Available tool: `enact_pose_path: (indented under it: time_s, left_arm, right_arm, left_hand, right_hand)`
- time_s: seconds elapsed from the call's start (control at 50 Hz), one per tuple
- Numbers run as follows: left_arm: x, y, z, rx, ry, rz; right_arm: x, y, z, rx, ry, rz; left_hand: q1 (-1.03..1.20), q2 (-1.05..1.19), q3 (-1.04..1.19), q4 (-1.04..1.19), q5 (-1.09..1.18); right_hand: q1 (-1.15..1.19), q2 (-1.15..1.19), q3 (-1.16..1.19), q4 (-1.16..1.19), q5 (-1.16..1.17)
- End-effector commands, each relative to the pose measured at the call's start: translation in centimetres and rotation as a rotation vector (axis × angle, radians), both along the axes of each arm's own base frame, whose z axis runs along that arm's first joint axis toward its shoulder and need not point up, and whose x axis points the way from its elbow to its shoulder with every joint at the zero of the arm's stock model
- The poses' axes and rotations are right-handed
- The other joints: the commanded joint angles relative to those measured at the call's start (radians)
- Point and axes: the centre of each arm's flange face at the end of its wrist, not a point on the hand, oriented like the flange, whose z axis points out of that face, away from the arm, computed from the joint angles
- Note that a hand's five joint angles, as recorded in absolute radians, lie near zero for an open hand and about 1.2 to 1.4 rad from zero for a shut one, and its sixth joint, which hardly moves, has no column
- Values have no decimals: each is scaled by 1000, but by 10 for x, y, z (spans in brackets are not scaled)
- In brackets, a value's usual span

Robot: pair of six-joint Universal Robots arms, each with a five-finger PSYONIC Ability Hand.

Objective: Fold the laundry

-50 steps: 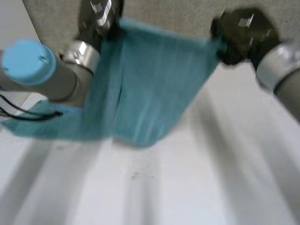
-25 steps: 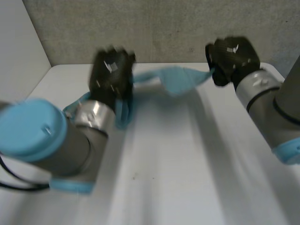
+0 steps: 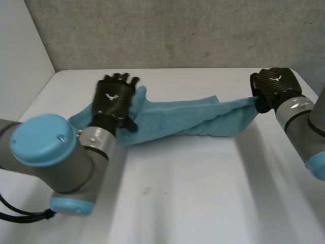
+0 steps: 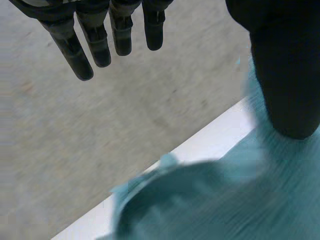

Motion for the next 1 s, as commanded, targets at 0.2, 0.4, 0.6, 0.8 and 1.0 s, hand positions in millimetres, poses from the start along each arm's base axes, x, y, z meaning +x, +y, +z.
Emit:
enact_pose_path:
  time_s: [0.2,0.4,0.6,0.8,1.0]
  left_arm:
    - [59,-63,-31,184,-79,11]
    - [52,-71,-47,194,-83,-73]
    - [35,-102,-35,106,-54,-157]
    - [20,-133,-42,99,44,-170]
    - [13,-150,-57,70,51,-173]
  right_arm:
    - [-5,-12,-33,69,56,-18]
    - [-5,-17,-51,102,101,-18]
    - [-2,-15,-56,112,108,-11]
    - [-3,-14,-57,118,111,-11]
    - [-3,-13,-58,120,110,-11]
  left_hand:
    - [18,10,4,14,15]
    - [24,16,10,20,21]
    - [159,151,145,155,156]
    - [282,274,268,278,279]
    - [447,439,432,443,443]
  right_hand:
    - [419,215,209,203,232]
    - [419,215,209,203,232]
    - [419,215,209,203,232]
    - [419,215,209,203,232]
    - [419,215,209,203,232]
